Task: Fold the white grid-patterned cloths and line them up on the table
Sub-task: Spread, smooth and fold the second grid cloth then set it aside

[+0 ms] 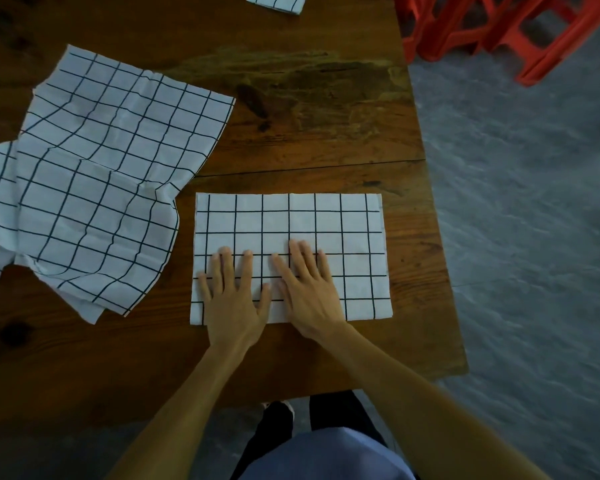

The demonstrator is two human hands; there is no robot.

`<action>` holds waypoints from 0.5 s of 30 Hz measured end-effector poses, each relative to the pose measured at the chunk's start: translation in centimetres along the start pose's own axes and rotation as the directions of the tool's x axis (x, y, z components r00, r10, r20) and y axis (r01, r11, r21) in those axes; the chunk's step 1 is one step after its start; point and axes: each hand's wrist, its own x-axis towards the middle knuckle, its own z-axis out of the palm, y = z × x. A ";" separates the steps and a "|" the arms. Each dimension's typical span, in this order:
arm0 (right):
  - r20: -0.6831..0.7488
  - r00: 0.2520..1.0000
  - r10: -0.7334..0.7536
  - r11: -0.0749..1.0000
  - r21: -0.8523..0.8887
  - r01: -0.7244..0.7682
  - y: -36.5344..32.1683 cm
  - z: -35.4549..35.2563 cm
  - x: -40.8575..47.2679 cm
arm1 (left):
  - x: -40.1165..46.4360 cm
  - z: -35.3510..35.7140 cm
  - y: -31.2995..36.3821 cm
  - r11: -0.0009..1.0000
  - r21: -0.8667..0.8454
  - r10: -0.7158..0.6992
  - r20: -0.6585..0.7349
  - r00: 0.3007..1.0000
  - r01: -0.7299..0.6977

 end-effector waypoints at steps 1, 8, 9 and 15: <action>-0.003 1.000 0.010 1.000 -0.007 -0.010 0.6 0.0 -0.2 | 0.0 0.1 -0.1 1.000 -0.006 0.001 -0.002 1.000 -0.001; -0.016 0.979 0.203 0.979 0.029 -0.202 7.6 -1.1 -4.7 | 0.0 0.1 -0.2 1.000 -0.009 0.012 0.008 1.000 -0.012; -0.018 0.978 0.210 0.977 0.027 -0.209 7.7 -1.1 -4.8 | -0.1 0.1 -0.2 1.000 -0.007 0.010 0.011 1.000 -0.009; -0.062 0.998 0.008 1.000 0.023 -0.006 2.4 -1.4 -1.8 | 0.0 0.1 0.0 1.000 -0.001 0.001 0.004 1.000 -0.001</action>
